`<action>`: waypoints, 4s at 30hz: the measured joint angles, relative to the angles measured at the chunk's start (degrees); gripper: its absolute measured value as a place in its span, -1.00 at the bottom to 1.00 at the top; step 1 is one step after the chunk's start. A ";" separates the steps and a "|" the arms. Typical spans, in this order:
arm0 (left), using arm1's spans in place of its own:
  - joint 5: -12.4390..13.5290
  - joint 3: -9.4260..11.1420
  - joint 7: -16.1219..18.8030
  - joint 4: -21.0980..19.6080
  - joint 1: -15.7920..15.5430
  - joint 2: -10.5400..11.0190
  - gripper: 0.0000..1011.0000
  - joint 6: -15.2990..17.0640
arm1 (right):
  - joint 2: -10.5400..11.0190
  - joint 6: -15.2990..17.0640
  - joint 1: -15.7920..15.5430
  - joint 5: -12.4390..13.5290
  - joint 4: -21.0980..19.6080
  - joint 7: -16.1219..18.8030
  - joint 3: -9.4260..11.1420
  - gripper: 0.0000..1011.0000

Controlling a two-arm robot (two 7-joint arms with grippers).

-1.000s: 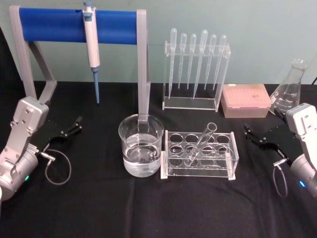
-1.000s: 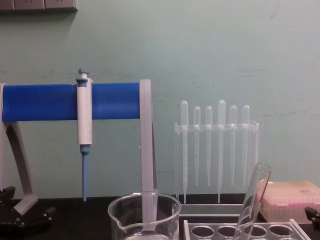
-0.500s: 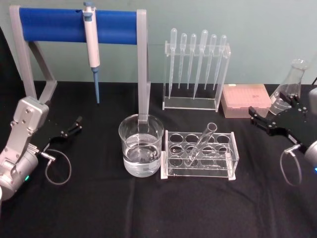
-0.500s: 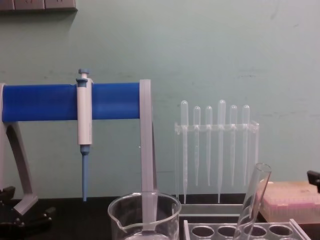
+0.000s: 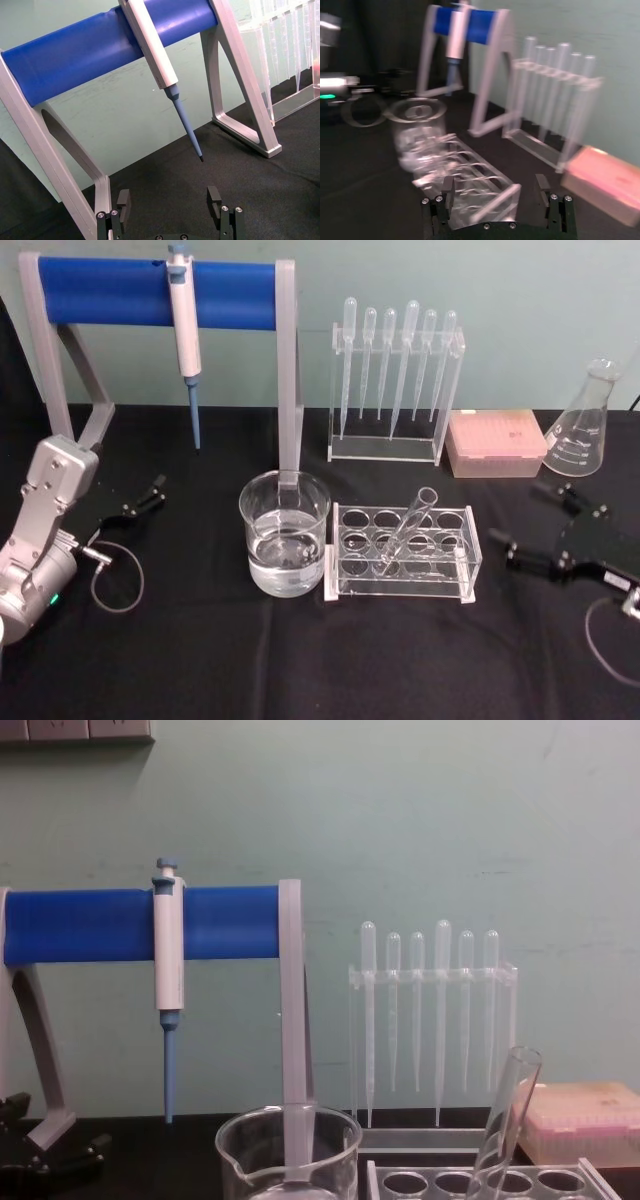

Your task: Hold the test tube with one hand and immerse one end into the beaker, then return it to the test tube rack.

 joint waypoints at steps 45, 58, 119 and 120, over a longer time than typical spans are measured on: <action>0.00 0.00 0.00 0.00 0.00 0.00 0.98 0.00 | -10.49 2.65 7.58 -2.84 1.18 3.14 -7.51 0.98; 0.00 0.00 0.00 0.00 0.00 0.00 0.98 0.00 | -10.43 2.55 7.51 -2.84 1.15 3.21 -7.46 0.67; 0.00 0.00 0.00 0.00 0.00 0.00 0.98 0.00 | -3.70 14.94 21.86 3.77 -4.57 8.26 -8.41 -0.52; 0.00 0.00 0.00 0.00 0.00 0.00 0.98 0.00 | -3.53 14.96 21.94 3.83 -4.67 7.92 -8.49 -0.52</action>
